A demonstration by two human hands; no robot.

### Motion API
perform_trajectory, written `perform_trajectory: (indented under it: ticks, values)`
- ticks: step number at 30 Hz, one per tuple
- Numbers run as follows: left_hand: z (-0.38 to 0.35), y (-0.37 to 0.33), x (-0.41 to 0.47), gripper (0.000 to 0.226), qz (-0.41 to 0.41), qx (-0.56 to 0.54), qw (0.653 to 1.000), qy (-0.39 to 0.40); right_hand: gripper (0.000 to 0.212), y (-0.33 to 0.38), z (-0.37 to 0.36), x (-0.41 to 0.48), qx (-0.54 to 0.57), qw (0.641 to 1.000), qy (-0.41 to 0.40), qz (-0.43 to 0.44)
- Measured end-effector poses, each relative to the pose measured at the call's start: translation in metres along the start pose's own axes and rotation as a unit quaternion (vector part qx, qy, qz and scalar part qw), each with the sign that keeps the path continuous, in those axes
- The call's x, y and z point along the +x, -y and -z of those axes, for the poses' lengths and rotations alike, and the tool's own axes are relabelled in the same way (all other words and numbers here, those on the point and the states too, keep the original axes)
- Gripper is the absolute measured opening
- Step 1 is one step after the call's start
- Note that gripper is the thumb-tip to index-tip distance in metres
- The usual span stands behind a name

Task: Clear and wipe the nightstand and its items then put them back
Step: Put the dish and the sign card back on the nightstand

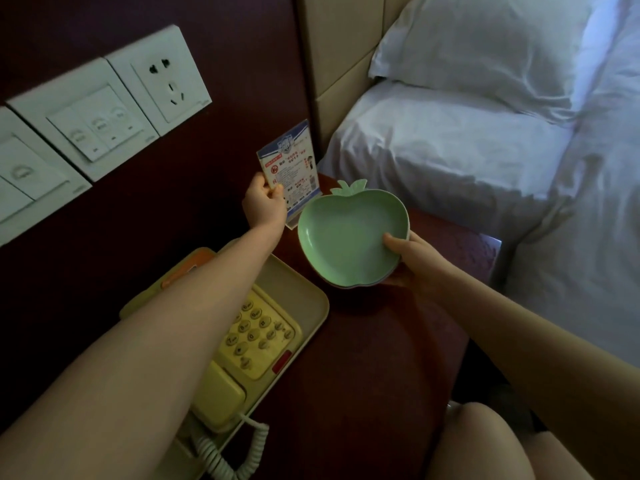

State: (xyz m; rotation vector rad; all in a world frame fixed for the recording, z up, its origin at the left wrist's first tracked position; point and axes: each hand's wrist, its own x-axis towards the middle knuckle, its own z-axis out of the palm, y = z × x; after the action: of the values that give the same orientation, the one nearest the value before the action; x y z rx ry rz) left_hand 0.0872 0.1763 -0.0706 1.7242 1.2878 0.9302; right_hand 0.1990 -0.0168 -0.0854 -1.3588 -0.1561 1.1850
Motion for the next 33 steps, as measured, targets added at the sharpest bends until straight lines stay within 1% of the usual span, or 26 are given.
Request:
perform_trajectory:
  ticks: [2,3,4,5,6,7,8,9,11,12,13,15,17,20,24,27,31,33]
  values:
    - [-0.002,-0.002,-0.006,0.037,0.022,0.001,1.0,0.009,0.024,0.001,-0.003,0.0,0.001,1.0,0.004,-0.003]
    - [-0.002,-0.004,-0.013,0.048,0.035,-0.02,0.999,-0.006,0.024,0.001,-0.004,-0.001,0.005,1.0,0.006,-0.005]
    - [0.0,-0.006,-0.021,0.057,0.039,-0.053,0.997,-0.043,0.024,0.001,-0.005,-0.002,0.009,1.0,0.008,-0.005]
    - [0.002,-0.007,-0.03,0.058,0.032,-0.088,0.991,-0.094,0.024,0.001,-0.006,-0.003,0.011,1.0,0.008,-0.005]
    - [0.004,-0.009,-0.039,0.054,0.021,-0.118,0.984,-0.135,0.024,0.001,-0.007,-0.003,0.012,1.0,0.009,-0.005]
    - [0.006,-0.01,-0.048,0.048,0.02,-0.141,0.979,-0.146,0.023,0.001,-0.006,-0.004,0.015,1.0,0.013,-0.004]
    - [0.008,-0.01,-0.056,0.043,0.027,-0.161,0.979,-0.124,0.02,0.001,-0.007,-0.005,0.02,1.0,0.017,-0.004]
    - [0.009,-0.011,-0.063,0.039,0.039,-0.18,0.98,-0.075,0.016,0.001,-0.006,-0.007,0.024,0.999,0.022,-0.004]
    - [0.01,-0.012,-0.073,0.036,0.06,-0.202,0.976,0.053,0.011,0.001,-0.006,-0.009,0.032,0.999,0.03,-0.001]
    - [0.011,-0.013,-0.077,0.037,0.073,-0.208,0.97,0.104,0.01,0.0,-0.007,-0.011,0.036,0.999,0.031,0.0]
    - [0.011,-0.014,-0.081,0.038,0.09,-0.216,0.963,0.131,0.01,-0.001,-0.007,-0.013,0.039,0.999,0.033,0.001]
    - [0.009,-0.017,-0.085,0.038,0.133,-0.233,0.954,0.134,0.013,-0.003,-0.007,-0.016,0.038,0.999,0.034,0.004]
    - [0.008,-0.018,-0.086,0.039,0.179,-0.24,0.946,0.122,0.022,-0.003,-0.008,-0.019,0.032,0.999,0.029,0.007]
    - [0.004,-0.018,-0.088,0.036,0.209,-0.222,0.948,0.086,0.028,-0.001,-0.01,-0.02,0.014,0.999,0.004,0.039]
    - [-0.001,-0.015,-0.085,0.037,0.199,-0.219,0.955,0.038,0.029,0.001,-0.012,-0.015,0.004,0.995,-0.039,0.095]
    - [-0.003,-0.013,-0.082,0.038,0.184,-0.209,0.96,0.022,0.026,0.002,-0.015,-0.01,-0.006,0.993,-0.03,0.111]
    - [-0.004,-0.007,-0.075,0.035,0.182,-0.189,0.965,0.032,0.038,0.0,-0.015,-0.003,-0.033,0.992,-0.022,0.121]
    - [-0.001,-0.004,-0.071,0.035,0.164,-0.142,0.975,0.04,0.044,-0.003,-0.013,0.002,-0.052,0.991,-0.032,0.116]
